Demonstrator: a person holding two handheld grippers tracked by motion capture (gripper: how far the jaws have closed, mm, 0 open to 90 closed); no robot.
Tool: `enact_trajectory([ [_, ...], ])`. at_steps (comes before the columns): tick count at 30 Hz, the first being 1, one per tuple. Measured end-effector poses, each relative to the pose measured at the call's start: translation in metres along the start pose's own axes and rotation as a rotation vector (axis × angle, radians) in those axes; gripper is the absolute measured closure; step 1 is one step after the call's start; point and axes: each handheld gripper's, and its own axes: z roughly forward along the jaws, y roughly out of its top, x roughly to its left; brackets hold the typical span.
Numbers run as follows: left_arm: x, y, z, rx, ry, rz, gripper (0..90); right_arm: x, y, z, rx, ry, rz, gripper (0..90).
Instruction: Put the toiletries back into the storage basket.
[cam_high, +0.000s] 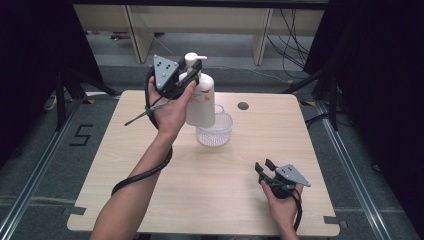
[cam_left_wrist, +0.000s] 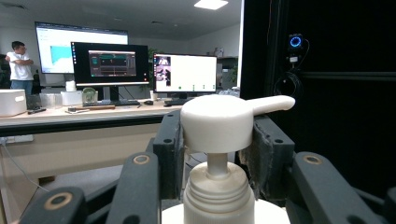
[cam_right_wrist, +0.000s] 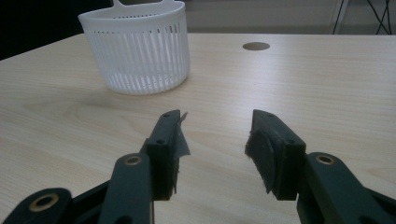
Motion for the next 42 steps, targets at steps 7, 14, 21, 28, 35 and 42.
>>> enact_trajectory([
  [7, -0.004, -0.002, 0.006, 0.001, -0.008, -0.001, 59.2, -0.001, 0.000, 0.000, -0.006, -0.007, -0.017, 54.2],
  [14, -0.008, -0.003, 0.011, 0.004, -0.020, -0.007, 59.2, -0.002, 0.001, -0.001, 0.004, -0.024, -0.033, 54.2],
  [21, -0.010, -0.006, 0.016, 0.006, -0.025, -0.005, 59.2, -0.001, 0.000, 0.000, -0.015, -0.012, -0.028, 54.2],
  [28, -0.011, -0.009, 0.022, 0.008, -0.031, 0.006, 59.2, -0.001, 0.001, -0.001, 0.012, -0.020, -0.022, 54.2],
  [35, -0.014, -0.012, 0.026, 0.027, -0.023, -0.020, 59.2, -0.001, 0.000, 0.000, -0.005, -0.007, -0.017, 54.2],
  [42, -0.016, -0.016, 0.031, 0.039, -0.021, -0.001, 59.1, -0.001, 0.000, 0.000, -0.007, -0.007, -0.020, 54.2],
])
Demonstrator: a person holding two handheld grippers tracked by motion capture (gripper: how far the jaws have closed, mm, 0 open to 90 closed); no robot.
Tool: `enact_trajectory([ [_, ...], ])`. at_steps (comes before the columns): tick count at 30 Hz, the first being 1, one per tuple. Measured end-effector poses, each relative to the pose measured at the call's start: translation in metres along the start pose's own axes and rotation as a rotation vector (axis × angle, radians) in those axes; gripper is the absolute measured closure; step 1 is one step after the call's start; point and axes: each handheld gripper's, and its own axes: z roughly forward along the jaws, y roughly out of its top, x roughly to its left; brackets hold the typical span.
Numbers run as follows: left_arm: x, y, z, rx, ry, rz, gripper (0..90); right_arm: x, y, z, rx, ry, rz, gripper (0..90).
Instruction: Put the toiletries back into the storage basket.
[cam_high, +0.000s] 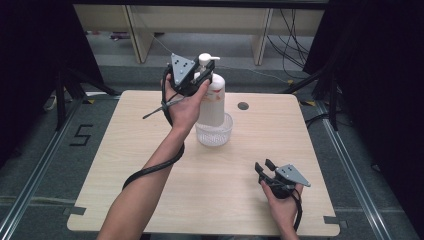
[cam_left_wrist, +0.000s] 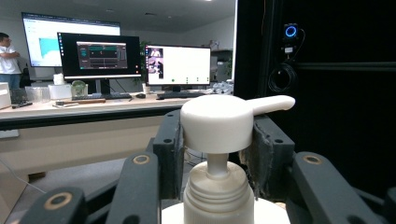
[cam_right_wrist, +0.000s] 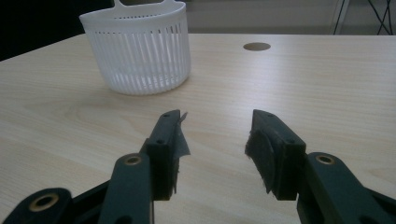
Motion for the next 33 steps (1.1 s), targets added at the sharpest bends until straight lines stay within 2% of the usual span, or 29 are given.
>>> enact_trajectory([
  [2, -0.002, -0.001, 0.002, 0.007, -0.002, -0.018, 59.2, 0.000, 0.000, 0.000, -0.001, 0.001, 0.001, 54.2],
  [3, -0.001, -0.001, 0.003, 0.000, 0.000, -0.003, 59.2, 0.000, 0.000, 0.000, 0.000, 0.001, 0.001, 54.2],
  [5, -0.002, -0.002, 0.003, 0.009, -0.003, -0.017, 59.2, 0.000, 0.000, 0.000, 0.006, -0.003, -0.005, 54.2],
  [6, -0.002, -0.002, 0.004, 0.001, 0.000, 0.000, 59.2, 0.000, 0.000, 0.000, 0.006, -0.003, -0.004, 54.2],
  [7, -0.003, -0.003, 0.005, 0.007, -0.003, -0.016, 59.1, 0.000, 0.000, 0.000, 0.007, -0.003, -0.003, 54.2],
  [8, -0.002, -0.002, 0.006, 0.001, 0.000, 0.002, 59.1, 0.000, 0.000, 0.000, 0.007, -0.003, -0.004, 54.2],
  [15, -0.002, -0.006, 0.009, 0.003, -0.004, 0.015, 59.1, 0.000, 0.000, 0.000, 0.006, -0.003, -0.005, 54.2],
  [17, -0.002, -0.008, 0.011, 0.006, -0.010, 0.013, 59.2, 0.000, 0.000, 0.000, 0.006, -0.004, -0.005, 54.2],
  [18, -0.002, -0.008, 0.011, 0.008, -0.003, 0.015, 59.2, 0.001, 0.000, 0.000, 0.012, 0.006, 0.013, 54.2],
  [21, -0.002, -0.011, 0.013, 0.012, -0.002, 0.016, 59.1, 0.001, 0.000, 0.000, 0.011, 0.006, 0.013, 54.2],
  [22, -0.002, -0.011, 0.013, 0.012, -0.003, 0.015, 59.1, 0.000, 0.000, 0.000, 0.006, -0.003, -0.005, 54.2],
  [25, -0.002, -0.013, 0.015, 0.016, -0.002, 0.016, 59.1, 0.000, 0.000, 0.000, 0.006, -0.003, -0.005, 54.2],
  [26, -0.002, -0.013, 0.015, 0.018, -0.011, 0.014, 59.2, 0.001, 0.000, 0.000, 0.011, 0.007, 0.014, 54.2],
  [27, -0.002, -0.014, 0.015, 0.018, -0.003, 0.018, 59.1, 0.001, 0.000, 0.000, 0.008, 0.000, 0.000, 54.2],
  [28, -0.002, -0.014, 0.016, 0.018, -0.003, 0.018, 59.1, 0.001, 0.000, 0.000, 0.012, 0.007, 0.013, 54.2],
  [30, -0.002, -0.015, 0.016, 0.019, -0.002, 0.018, 59.1, 0.000, 0.000, 0.000, 0.007, 0.000, 0.000, 54.2],
  [33, -0.002, -0.016, 0.018, 0.023, -0.002, 0.019, 59.1, 0.001, 0.000, 0.000, 0.012, 0.007, 0.013, 54.2],
])
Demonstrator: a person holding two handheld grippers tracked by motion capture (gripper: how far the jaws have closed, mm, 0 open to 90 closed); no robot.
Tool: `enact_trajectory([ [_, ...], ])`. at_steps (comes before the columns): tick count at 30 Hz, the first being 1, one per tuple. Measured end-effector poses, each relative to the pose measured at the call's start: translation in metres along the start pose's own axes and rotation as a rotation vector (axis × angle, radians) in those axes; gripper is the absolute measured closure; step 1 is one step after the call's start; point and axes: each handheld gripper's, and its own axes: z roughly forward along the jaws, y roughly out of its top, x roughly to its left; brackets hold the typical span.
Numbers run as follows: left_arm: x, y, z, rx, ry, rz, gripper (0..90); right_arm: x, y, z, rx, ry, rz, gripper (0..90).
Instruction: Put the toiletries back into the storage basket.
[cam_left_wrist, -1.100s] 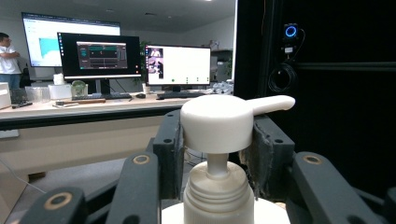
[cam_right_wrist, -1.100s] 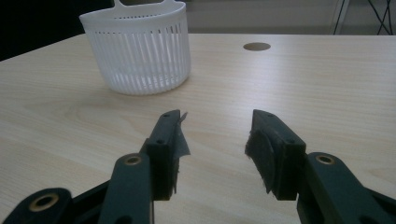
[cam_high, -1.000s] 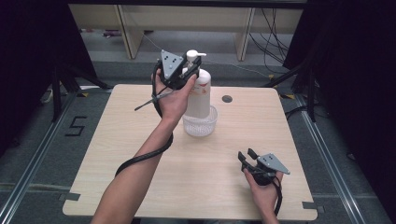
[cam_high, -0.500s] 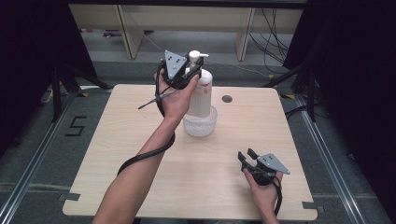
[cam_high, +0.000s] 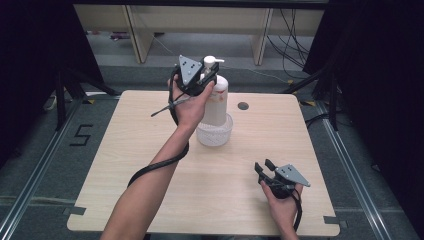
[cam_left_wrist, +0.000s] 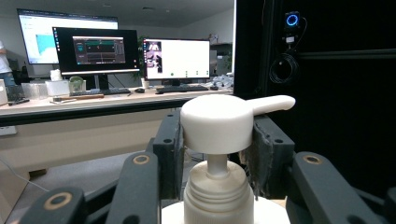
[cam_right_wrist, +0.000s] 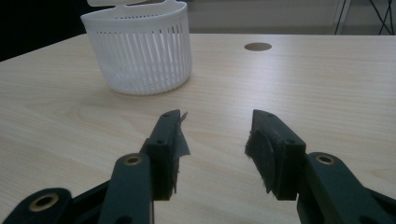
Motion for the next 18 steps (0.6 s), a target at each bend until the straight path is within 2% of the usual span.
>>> enact_trajectory([
  [2, 0.000, -0.001, 0.001, 0.000, 0.001, -0.001, 59.2, -0.001, 0.000, 0.000, -0.006, -0.009, -0.018, 54.2],
  [3, 0.000, -0.002, 0.001, 0.001, 0.001, 0.001, 59.1, 0.000, 0.000, 0.000, 0.001, 0.001, 0.001, 54.2],
  [12, 0.001, -0.007, 0.005, 0.012, -0.003, 0.005, 59.1, 0.000, 0.000, 0.000, 0.000, 0.000, 0.000, 54.2],
  [14, 0.000, -0.008, 0.005, 0.015, 0.005, 0.007, 59.1, -0.001, 0.000, 0.000, -0.005, -0.009, -0.019, 54.2],
  [16, 0.000, -0.009, 0.006, 0.017, 0.005, 0.006, 59.1, 0.000, 0.001, -0.001, 0.004, -0.006, -0.007, 54.2],
  [17, -0.001, -0.010, 0.006, 0.024, 0.002, -0.006, 59.1, -0.001, 0.000, -0.001, 0.001, -0.007, -0.011, 54.2],
  [18, -0.001, -0.011, 0.007, 0.018, -0.004, 0.005, 59.1, -0.001, 0.000, -0.001, 0.001, -0.006, -0.011, 54.2],
])
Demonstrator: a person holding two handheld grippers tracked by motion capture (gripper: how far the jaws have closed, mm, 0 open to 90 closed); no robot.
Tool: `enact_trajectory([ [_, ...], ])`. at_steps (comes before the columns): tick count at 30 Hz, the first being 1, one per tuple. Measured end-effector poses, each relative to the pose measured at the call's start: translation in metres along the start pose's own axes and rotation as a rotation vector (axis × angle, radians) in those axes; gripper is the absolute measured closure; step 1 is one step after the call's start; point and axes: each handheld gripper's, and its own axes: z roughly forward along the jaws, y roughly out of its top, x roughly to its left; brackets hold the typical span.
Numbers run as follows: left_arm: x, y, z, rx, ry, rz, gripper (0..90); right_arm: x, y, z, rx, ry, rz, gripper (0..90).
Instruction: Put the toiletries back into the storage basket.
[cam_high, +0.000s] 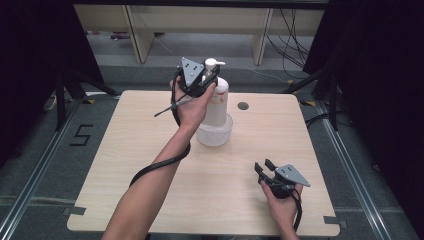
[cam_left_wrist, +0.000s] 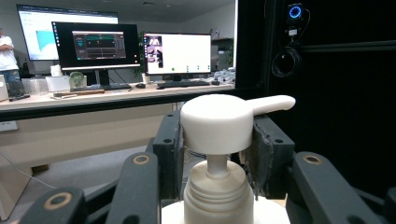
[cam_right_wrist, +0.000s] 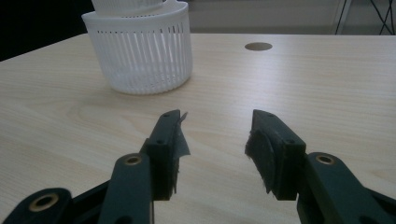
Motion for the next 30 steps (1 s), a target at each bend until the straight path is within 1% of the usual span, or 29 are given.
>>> enact_trajectory([
  [2, 0.000, -0.001, 0.000, 0.004, 0.007, 0.005, 59.1, -0.001, 0.000, 0.001, -0.006, -0.002, -0.008, 54.2],
  [3, -0.001, -0.002, 0.000, 0.006, 0.006, 0.007, 59.1, 0.001, 0.000, 0.001, 0.000, 0.008, 0.011, 54.2],
  [5, -0.001, -0.003, 0.000, 0.007, 0.007, 0.007, 59.1, 0.001, 0.000, 0.001, 0.000, 0.009, 0.011, 54.2],
  [6, -0.001, -0.004, 0.001, 0.007, 0.008, 0.004, 59.1, 0.000, 0.000, 0.000, -0.001, 0.001, -0.001, 54.2],
  [7, -0.001, -0.005, 0.001, 0.011, 0.008, 0.007, 59.1, 0.000, 0.000, 0.000, -0.001, 0.001, -0.001, 54.2],
  [8, -0.002, -0.005, 0.001, 0.019, 0.003, -0.008, 59.1, 0.000, 0.000, 0.000, -0.001, 0.001, -0.001, 54.2],
  [9, -0.001, -0.005, 0.001, 0.012, 0.008, 0.005, 59.1, 0.000, 0.000, 0.000, -0.001, 0.001, -0.001, 54.2],
  [11, -0.001, -0.006, 0.002, 0.014, 0.008, 0.004, 59.1, 0.000, 0.000, 0.000, -0.001, 0.001, 0.000, 54.2],
  [12, -0.002, -0.007, 0.001, 0.022, 0.004, -0.009, 59.1, 0.000, 0.000, 0.000, -0.001, 0.001, 0.000, 54.2],
  [15, -0.002, -0.007, 0.002, 0.022, 0.002, -0.013, 59.1, 0.000, 0.000, 0.001, -0.005, -0.001, -0.008, 54.2],
  [16, -0.001, -0.008, 0.002, 0.017, 0.007, 0.000, 59.1, 0.000, 0.000, 0.001, -0.006, -0.002, -0.011, 54.2],
  [17, -0.001, -0.008, 0.002, 0.020, 0.007, 0.002, 59.1, 0.000, 0.000, 0.001, -0.007, -0.001, -0.010, 54.2],
  [18, -0.002, -0.009, 0.002, 0.026, 0.004, -0.011, 59.1, 0.000, 0.000, 0.001, -0.008, -0.001, -0.011, 54.2],
  [19, -0.002, -0.009, 0.003, 0.020, 0.007, 0.000, 59.1, 0.000, 0.000, 0.001, -0.008, -0.001, -0.011, 54.2],
  [20, -0.002, -0.010, 0.003, 0.029, 0.002, -0.009, 59.1, 0.000, 0.000, 0.001, -0.008, 0.000, -0.010, 54.2],
  [21, -0.002, -0.011, 0.003, 0.026, 0.005, 0.004, 59.1, 0.000, 0.000, 0.001, -0.008, 0.001, -0.011, 54.2],
  [22, -0.003, -0.012, 0.003, 0.033, 0.002, -0.011, 59.1, 0.000, 0.000, 0.000, -0.002, -0.002, -0.007, 54.2],
  [23, -0.002, -0.013, 0.004, 0.030, 0.005, 0.002, 59.1, 0.000, 0.000, 0.000, 0.002, 0.000, 0.002, 54.2],
  [24, -0.003, -0.014, 0.004, 0.037, 0.001, -0.011, 59.1, 0.000, 0.000, 0.000, 0.001, 0.001, 0.003, 54.2],
  [25, -0.002, -0.014, 0.004, 0.034, 0.005, 0.002, 59.1, 0.000, 0.000, 0.000, 0.002, 0.001, 0.002, 54.2],
  [27, -0.003, -0.016, 0.005, 0.040, 0.004, 0.003, 59.1, 0.000, 0.000, 0.000, -0.004, 0.000, -0.007, 54.2],
  [28, -0.004, -0.017, 0.005, 0.045, -0.002, -0.013, 59.1, 0.000, 0.000, 0.000, 0.002, 0.001, 0.002, 54.2],
  [29, -0.004, -0.018, 0.005, 0.046, -0.002, -0.011, 59.1, 0.000, 0.000, 0.000, -0.003, -0.001, -0.007, 54.2],
  [30, -0.003, -0.018, 0.006, 0.039, 0.002, 0.001, 59.1, 0.000, 0.000, 0.000, -0.003, -0.001, -0.006, 54.2],
])
